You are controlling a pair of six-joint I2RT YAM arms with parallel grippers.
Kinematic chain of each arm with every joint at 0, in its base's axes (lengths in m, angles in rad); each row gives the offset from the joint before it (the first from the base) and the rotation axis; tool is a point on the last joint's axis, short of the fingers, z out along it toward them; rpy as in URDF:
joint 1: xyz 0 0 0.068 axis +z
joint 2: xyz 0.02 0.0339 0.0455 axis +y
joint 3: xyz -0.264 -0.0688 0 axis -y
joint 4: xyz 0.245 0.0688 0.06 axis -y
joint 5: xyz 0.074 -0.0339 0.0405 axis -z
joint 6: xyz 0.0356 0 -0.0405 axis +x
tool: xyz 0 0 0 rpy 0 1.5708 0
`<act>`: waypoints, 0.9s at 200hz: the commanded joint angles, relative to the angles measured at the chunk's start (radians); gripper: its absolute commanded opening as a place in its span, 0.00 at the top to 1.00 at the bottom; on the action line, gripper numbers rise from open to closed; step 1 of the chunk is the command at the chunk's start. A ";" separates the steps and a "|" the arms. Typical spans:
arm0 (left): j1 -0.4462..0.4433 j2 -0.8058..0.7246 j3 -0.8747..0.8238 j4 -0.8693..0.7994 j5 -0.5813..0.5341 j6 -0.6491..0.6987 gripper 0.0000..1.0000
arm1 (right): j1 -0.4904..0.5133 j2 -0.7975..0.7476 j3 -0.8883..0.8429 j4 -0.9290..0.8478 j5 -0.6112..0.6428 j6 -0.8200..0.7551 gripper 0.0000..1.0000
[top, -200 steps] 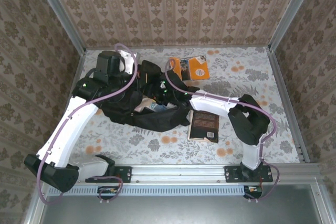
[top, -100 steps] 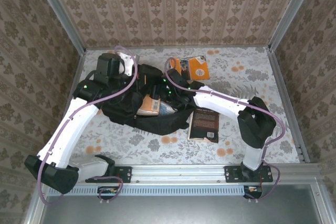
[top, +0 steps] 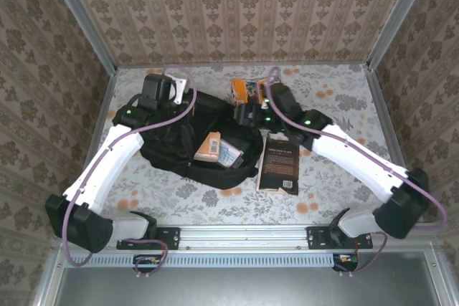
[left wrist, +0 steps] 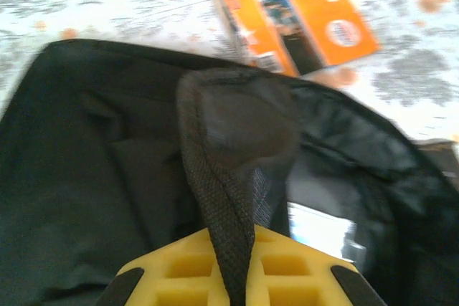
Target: Pack the student bag
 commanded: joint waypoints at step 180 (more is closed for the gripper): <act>-0.601 0.440 0.237 0.010 0.245 -0.139 0.25 | -0.472 -0.461 -0.597 -0.169 -0.074 0.060 0.19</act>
